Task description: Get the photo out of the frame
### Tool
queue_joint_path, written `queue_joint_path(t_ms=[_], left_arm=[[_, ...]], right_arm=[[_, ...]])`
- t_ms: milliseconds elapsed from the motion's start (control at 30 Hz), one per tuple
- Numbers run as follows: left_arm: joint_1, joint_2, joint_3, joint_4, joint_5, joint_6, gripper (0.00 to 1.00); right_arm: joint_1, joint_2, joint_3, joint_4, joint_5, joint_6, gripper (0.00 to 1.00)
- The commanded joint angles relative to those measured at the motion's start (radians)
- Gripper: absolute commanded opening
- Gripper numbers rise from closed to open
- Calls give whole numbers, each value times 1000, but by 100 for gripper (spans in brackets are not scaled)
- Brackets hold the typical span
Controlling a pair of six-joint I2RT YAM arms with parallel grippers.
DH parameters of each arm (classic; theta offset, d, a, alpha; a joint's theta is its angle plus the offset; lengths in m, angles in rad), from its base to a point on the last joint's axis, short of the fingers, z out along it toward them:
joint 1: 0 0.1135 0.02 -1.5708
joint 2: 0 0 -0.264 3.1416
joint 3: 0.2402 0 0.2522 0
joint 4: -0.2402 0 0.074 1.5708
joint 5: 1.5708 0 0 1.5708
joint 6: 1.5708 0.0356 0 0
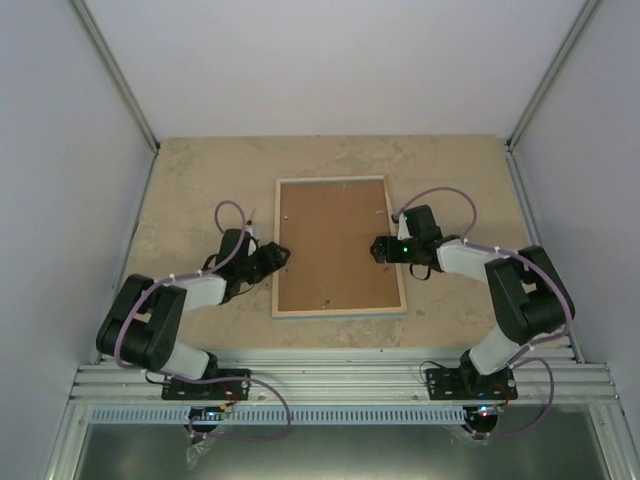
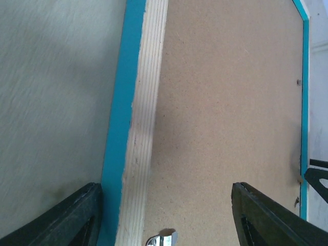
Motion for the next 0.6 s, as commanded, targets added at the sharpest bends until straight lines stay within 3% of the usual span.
queue_joint_path(t_ms=[0,167,367,567], left_arm=[[-26,78,133,60,32,11,70],[-26,75,182,-46,-76,68,69],[-29,-50,133,-169,-154,122,70],[-95,-189,49,-250,-235,124,69]], right_arm=[[-16,99,117,27,-44,-50,89],[-28,110,193,-55,30,-91,91],[-10,-28,116,-108,91,-121,93],[99,-171,14,-122,117,-124,95]])
